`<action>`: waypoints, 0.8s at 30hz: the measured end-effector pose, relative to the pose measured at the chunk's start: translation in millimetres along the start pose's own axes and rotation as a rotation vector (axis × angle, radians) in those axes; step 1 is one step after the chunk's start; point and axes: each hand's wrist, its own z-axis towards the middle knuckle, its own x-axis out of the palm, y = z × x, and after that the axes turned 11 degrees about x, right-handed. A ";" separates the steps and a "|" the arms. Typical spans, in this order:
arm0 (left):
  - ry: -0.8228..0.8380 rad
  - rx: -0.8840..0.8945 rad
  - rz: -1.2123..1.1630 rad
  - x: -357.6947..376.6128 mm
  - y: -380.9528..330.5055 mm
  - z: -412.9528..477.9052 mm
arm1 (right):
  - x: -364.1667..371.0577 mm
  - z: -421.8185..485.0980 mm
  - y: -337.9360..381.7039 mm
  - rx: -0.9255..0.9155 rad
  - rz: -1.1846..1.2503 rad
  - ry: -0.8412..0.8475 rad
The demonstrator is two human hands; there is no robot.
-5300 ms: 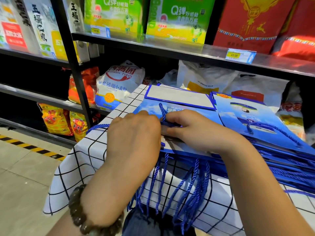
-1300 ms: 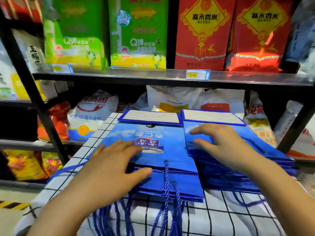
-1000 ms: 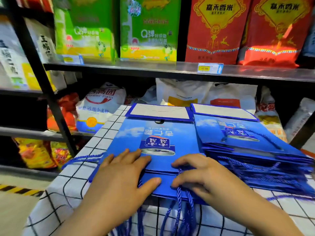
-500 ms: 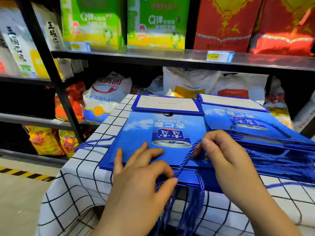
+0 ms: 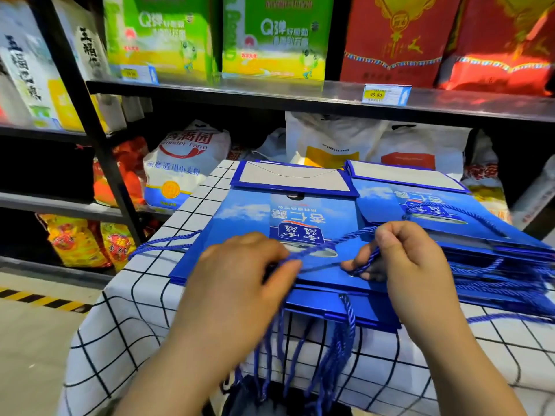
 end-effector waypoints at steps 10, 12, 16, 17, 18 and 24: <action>0.073 -0.157 -0.200 -66.0 36.8 14.9 | -21.9 9.5 1.7 0.028 -0.062 -0.116; 0.006 -0.177 -0.232 -66.6 41.6 16.0 | -24.1 10.9 -1.5 -0.053 -0.174 -0.189; -0.073 -0.170 -0.571 -53.5 25.6 18.9 | -17.5 -2.2 12.1 -0.378 -0.513 -0.308; -0.076 -0.160 -0.636 -46.5 17.5 20.9 | -10.8 -8.8 18.8 -0.358 -0.470 -0.204; -0.072 -0.148 -0.677 -39.3 9.3 23.3 | -2.5 -14.6 24.4 -0.302 -0.424 -0.075; 0.061 0.110 -0.400 -18.8 -18.9 26.4 | 29.9 -17.4 34.7 -0.169 -0.069 0.246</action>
